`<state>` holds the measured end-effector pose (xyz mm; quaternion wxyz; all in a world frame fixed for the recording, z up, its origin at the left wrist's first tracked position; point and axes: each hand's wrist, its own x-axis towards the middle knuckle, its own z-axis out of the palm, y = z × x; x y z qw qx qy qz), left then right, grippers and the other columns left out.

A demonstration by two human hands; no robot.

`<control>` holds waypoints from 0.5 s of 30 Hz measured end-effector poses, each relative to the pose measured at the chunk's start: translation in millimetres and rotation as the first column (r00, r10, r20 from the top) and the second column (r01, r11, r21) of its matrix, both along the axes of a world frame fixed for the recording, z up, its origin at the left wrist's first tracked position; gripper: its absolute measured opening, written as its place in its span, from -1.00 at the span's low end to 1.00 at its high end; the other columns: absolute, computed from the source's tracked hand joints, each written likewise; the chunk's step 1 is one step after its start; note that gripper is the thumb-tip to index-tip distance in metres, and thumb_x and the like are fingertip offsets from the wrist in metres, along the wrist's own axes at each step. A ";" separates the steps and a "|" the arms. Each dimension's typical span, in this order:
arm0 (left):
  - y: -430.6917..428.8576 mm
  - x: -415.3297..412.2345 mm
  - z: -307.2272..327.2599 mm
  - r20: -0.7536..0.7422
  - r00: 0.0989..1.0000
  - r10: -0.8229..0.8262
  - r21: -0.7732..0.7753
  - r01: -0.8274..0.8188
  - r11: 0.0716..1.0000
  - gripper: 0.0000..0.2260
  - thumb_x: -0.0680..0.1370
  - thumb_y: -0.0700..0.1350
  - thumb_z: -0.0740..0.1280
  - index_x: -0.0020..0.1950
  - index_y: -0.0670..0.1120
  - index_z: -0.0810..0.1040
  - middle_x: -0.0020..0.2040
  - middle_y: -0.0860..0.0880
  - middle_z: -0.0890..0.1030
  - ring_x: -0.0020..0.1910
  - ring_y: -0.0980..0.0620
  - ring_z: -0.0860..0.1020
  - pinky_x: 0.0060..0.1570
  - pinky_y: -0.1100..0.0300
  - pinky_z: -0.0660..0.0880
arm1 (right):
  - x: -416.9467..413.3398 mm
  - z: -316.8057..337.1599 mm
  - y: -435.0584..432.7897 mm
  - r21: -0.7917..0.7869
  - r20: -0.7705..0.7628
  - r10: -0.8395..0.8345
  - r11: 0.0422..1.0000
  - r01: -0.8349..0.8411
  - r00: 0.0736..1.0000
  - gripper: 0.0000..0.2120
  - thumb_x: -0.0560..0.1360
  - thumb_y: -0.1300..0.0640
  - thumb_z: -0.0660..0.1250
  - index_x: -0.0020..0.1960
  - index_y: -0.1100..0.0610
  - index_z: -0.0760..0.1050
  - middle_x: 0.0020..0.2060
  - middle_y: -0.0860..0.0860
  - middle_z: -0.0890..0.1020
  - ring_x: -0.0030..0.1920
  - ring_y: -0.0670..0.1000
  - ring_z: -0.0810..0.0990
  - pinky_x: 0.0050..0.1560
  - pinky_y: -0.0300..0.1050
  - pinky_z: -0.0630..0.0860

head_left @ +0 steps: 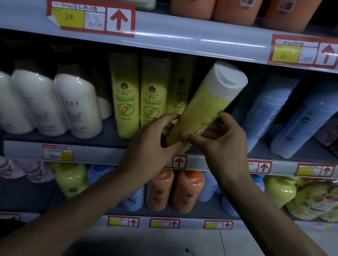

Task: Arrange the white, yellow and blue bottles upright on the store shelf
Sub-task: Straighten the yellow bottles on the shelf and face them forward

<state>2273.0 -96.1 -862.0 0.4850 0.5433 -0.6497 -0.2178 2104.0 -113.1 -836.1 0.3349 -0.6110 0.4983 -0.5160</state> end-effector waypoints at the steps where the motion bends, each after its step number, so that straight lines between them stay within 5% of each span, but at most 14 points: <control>1: -1.8 2.4 -2.7 0.003 1.000 0.020 0.024 -0.020 1.000 -0.50 0.51 -0.17 0.54 0.42 0.06 0.54 0.12 0.13 0.67 0.11 0.20 0.63 0.13 0.15 0.62 | 1.9 -2.3 -6.1 -0.011 -0.030 -0.030 0.999 0.030 0.999 -0.49 0.24 0.16 0.71 0.12 0.07 0.60 -0.08 -0.03 0.77 -0.07 -0.04 0.76 -0.02 0.07 0.71; 9: -7.3 9.2 -9.9 -0.021 0.997 0.072 0.152 -0.068 0.986 -0.59 0.60 -0.34 0.28 0.36 0.03 0.59 0.01 0.13 0.65 0.02 0.21 0.63 0.00 0.36 0.54 | 20.3 -11.5 -18.5 -0.100 -0.234 -0.203 0.978 0.184 0.951 -0.42 0.25 -0.08 0.69 0.20 -0.07 0.58 -0.07 -0.16 0.72 -0.07 -0.20 0.68 0.00 0.01 0.68; 15: -5.0 12.8 -9.8 -0.011 0.995 0.094 0.180 -0.091 0.980 -0.59 0.62 -0.31 0.25 0.41 0.03 0.56 0.09 0.06 0.66 0.09 0.17 0.62 0.07 0.29 0.54 | 39.2 -19.3 -21.8 -0.129 -0.349 -0.275 0.961 0.245 0.896 -0.37 0.23 -0.35 0.51 0.15 -0.10 0.39 0.01 -0.11 0.64 -0.02 -0.05 0.66 -0.06 0.13 0.65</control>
